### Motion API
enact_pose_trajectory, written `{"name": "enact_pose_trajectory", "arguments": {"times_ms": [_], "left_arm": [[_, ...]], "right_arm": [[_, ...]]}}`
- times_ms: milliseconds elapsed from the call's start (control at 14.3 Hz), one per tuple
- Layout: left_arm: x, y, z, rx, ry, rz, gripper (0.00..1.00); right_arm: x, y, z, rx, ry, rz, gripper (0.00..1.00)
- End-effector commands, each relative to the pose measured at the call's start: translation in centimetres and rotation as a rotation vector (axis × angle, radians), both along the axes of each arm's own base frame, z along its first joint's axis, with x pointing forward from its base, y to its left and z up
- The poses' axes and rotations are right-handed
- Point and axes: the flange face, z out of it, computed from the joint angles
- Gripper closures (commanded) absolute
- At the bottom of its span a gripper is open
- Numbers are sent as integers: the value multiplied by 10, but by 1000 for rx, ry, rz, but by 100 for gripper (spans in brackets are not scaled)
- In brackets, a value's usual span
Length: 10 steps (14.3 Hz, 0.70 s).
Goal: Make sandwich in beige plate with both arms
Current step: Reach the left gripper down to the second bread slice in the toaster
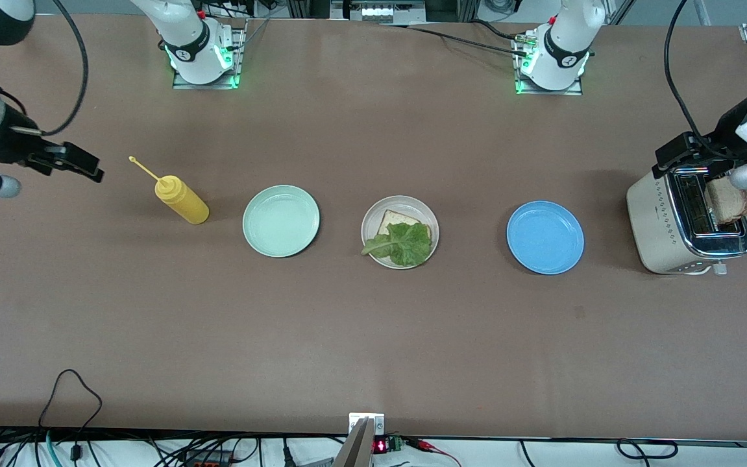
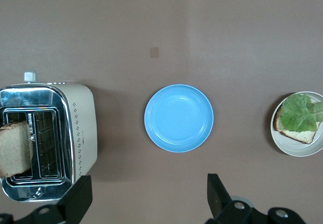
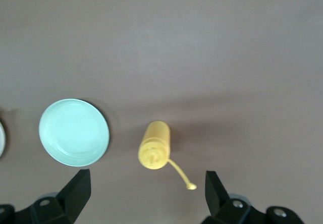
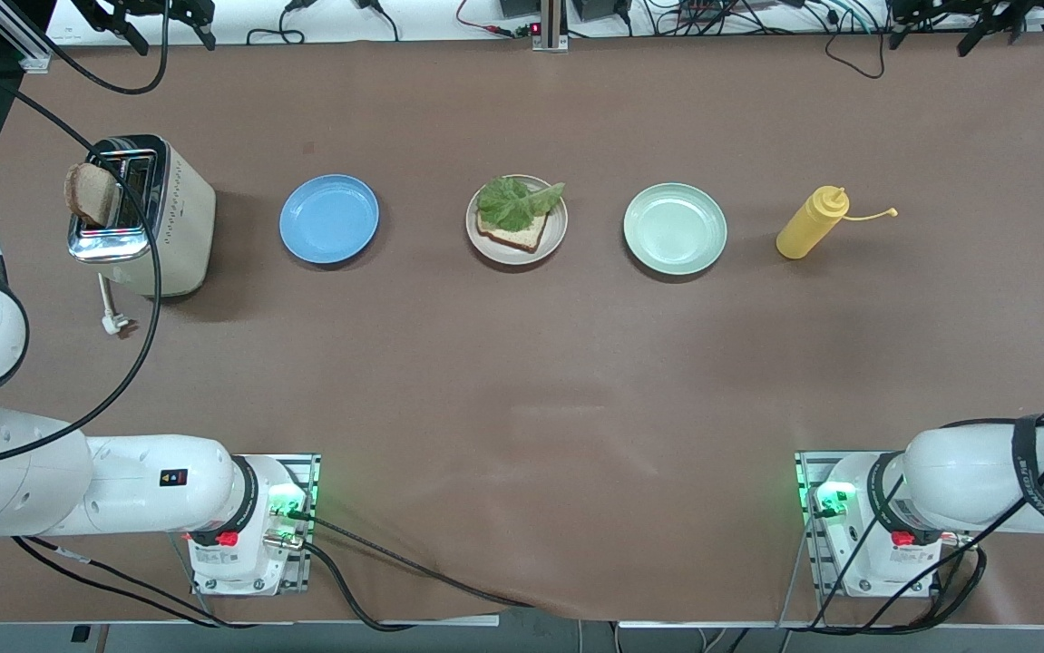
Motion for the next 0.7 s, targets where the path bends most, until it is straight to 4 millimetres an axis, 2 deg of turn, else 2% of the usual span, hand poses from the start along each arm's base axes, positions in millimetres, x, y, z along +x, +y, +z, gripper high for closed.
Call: {"name": "enact_pose_trajectory", "arguments": {"times_ms": [0, 209, 279, 488, 627], "left_arm": [[1, -3, -1, 7, 12, -9, 0], [3, -4, -10, 6, 41, -12, 0], [10, 0, -22, 6, 60, -16, 0], [20, 11, -46, 17, 99, -2, 0], [28, 36, -58, 38, 115, 35, 0]], "right_arm": [[4, -20, 9, -11, -14, 25, 0], [11, -27, 11, -7, -23, 14, 0], [10, -29, 12, -8, -25, 11, 0], [7, -14, -5, -14, 26, 29, 0], [7, -10, -5, -28, 25, 40, 0]]}}
